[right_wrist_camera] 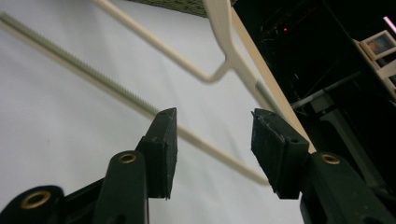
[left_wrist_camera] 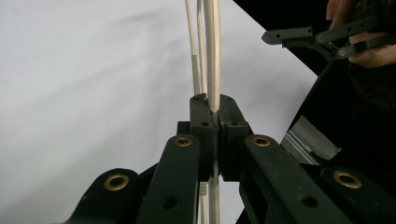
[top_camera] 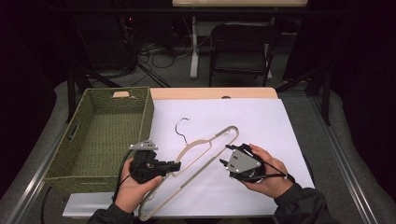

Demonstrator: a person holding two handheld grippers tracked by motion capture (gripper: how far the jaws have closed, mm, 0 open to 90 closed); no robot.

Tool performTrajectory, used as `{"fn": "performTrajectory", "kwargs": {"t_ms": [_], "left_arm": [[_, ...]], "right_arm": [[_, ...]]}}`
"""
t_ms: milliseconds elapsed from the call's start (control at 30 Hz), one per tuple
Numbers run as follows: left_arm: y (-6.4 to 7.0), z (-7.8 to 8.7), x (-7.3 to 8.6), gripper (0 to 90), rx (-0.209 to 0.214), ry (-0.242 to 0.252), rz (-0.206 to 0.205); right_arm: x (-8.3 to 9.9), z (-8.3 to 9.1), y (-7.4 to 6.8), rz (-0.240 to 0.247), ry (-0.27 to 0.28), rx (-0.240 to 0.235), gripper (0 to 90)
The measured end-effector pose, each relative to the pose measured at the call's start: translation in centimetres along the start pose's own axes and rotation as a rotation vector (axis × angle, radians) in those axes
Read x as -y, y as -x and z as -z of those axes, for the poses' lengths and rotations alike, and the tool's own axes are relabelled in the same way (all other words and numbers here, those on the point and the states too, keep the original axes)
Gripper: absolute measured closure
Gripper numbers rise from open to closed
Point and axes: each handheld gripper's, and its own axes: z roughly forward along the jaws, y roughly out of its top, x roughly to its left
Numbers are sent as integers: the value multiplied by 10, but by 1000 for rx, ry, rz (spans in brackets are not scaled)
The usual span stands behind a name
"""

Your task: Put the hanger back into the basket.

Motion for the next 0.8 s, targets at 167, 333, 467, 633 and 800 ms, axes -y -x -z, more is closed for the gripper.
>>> {"fn": "performTrajectory", "kwargs": {"t_ms": [167,333,467,633,800], "left_arm": [[6,27,-10,874,-36,37,-22],[8,53,-18,874,-76,59,-59],[2,66,-21,874,-96,68,-62],[-16,84,-25,874,-138,80,-58],[-26,94,-29,874,-160,93,-46]], "right_arm": [[9,7,4,-30,9,19,500],[14,9,5,-45,2,24,496],[15,8,5,-51,-4,22,494],[20,1,6,-59,-25,16,489],[26,-5,10,-100,-39,2,473]]}}
